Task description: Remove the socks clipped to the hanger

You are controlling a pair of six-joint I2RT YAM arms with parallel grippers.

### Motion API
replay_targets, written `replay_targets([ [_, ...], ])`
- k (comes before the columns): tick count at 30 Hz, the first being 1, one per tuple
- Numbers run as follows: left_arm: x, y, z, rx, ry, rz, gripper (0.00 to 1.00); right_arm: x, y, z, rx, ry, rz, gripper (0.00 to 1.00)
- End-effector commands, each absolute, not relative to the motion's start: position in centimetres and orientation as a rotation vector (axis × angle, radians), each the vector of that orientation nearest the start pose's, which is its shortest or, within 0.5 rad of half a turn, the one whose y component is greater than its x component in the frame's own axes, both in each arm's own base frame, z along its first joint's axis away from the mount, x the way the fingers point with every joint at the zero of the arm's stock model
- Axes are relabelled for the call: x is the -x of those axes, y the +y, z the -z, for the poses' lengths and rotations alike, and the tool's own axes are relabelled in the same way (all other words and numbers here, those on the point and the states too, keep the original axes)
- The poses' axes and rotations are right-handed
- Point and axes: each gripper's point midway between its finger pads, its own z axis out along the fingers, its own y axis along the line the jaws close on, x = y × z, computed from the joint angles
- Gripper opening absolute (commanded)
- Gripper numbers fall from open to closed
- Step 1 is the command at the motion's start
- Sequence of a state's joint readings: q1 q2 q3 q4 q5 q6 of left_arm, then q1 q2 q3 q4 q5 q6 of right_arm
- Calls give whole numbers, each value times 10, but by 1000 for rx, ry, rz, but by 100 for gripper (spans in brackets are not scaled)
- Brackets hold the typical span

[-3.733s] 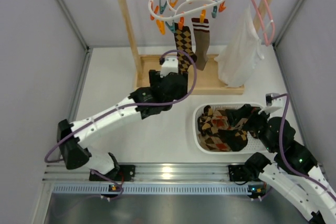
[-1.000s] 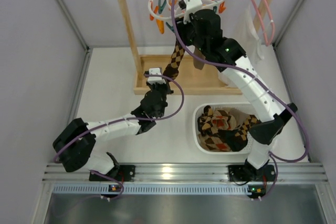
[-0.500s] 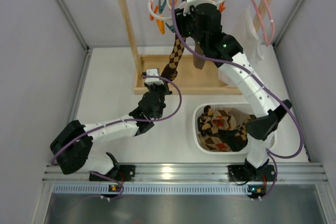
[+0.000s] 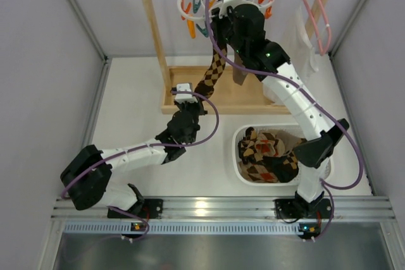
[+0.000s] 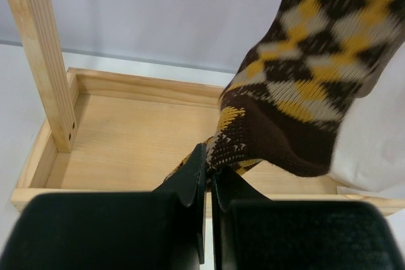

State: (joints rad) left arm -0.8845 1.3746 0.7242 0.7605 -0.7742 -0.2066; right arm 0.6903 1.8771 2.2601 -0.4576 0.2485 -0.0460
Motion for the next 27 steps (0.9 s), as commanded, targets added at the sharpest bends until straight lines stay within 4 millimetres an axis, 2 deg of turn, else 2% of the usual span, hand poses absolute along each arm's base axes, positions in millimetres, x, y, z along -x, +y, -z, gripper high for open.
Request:
replay_targets([
  [1,-346,-240,-266,166,1460,357,0,-449,308,-484,370,1513,-322,17],
  [6,-344,-238,-265,170,1461,359,0,-445,305,-486,355,1500,-335,13],
  [9,-340,-236,-266,176,1461,381,0,-442,306,-487,355,1499,-350,18],
  [10,-337,-233,-269,177,1460,391,0,-441,307,-486,361,1503,-358,25],
  [12,-331,-231,-272,182,1461,415,0,-437,309,-486,367,1506,-378,32],
  [13,-324,-228,-284,189,1439,449,0,-436,308,-486,369,1504,-383,41],
  [14,-319,-228,-282,182,1451,458,0,-434,309,-487,372,1500,-388,48],
  [16,-311,-226,-288,186,1446,503,0,-428,305,-491,372,1487,-397,57],
  [17,-303,-226,-292,163,1451,533,0,-426,306,-485,354,1504,-423,59],
  [20,-289,-226,-302,145,1447,612,0,-416,300,-494,343,1481,-437,74],
  [22,-281,-230,-299,106,1465,647,0,-407,295,-491,340,1482,-445,83],
  [25,-263,-240,-304,20,1461,741,0,-392,285,-493,333,1478,-459,89],
  [26,-259,-242,-303,-2,1466,761,0,-389,282,-484,335,1497,-456,93],
  [27,-250,-248,-306,-52,1462,813,0,-376,273,-495,329,1474,-468,99],
])
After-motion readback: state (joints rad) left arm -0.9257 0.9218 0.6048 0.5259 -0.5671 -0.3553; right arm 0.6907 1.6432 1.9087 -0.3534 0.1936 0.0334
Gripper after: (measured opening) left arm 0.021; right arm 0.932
